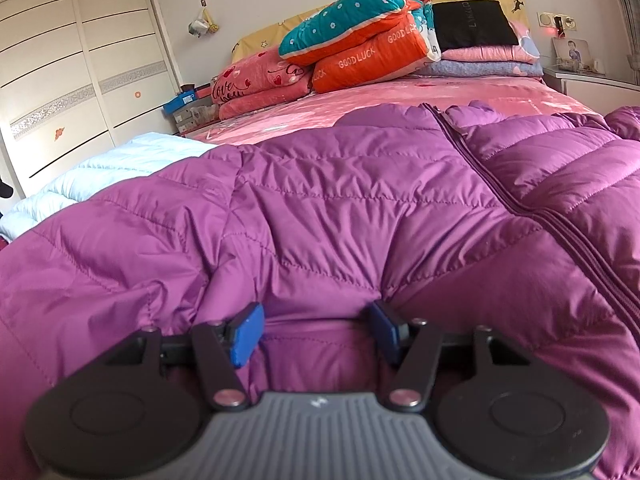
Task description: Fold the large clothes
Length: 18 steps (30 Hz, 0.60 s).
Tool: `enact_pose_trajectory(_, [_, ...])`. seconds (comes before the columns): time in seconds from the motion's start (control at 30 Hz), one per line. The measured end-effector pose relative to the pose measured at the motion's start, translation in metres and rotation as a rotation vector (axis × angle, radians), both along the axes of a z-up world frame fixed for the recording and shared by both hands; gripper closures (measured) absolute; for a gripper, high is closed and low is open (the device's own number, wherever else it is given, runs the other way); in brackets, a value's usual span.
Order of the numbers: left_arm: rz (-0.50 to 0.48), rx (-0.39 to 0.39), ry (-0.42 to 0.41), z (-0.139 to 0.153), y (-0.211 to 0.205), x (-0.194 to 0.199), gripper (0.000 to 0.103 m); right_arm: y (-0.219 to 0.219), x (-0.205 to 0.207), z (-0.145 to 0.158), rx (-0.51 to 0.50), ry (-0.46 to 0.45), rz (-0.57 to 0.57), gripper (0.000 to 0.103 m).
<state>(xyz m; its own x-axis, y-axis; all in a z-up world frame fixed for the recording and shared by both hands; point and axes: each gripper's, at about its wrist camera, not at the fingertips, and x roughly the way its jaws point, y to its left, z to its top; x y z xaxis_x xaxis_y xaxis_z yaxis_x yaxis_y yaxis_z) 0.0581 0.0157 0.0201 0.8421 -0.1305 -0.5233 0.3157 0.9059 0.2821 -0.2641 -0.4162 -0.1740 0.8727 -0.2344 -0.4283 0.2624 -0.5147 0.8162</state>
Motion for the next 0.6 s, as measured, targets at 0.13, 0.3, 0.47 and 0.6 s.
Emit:
enact_pose_trajectory(0.13, [0.000, 0.001, 0.000, 0.000, 0.000, 0.000, 0.043, 0.001, 0.023, -0.026, 0.065, -0.090, -0.012, 0.000])
enact_pose_trajectory(0.3, [0.000, -0.002, 0.001, 0.000, 0.000, 0.000, 0.043, 0.006, 0.039, -0.057, 0.171, -0.185, -0.066, 0.000])
enact_pose_trajectory(0.47, [0.000, -0.001, 0.001, 0.000, 0.000, 0.000, 0.043, 0.007, 0.048, -0.072, 0.219, -0.263, -0.130, 0.000])
enact_pose_trajectory(0.6, [0.000, -0.001, 0.002, 0.000, 0.000, 0.000, 0.043, 0.003, 0.048, -0.067, 0.186, -0.259, -0.161, 0.000])
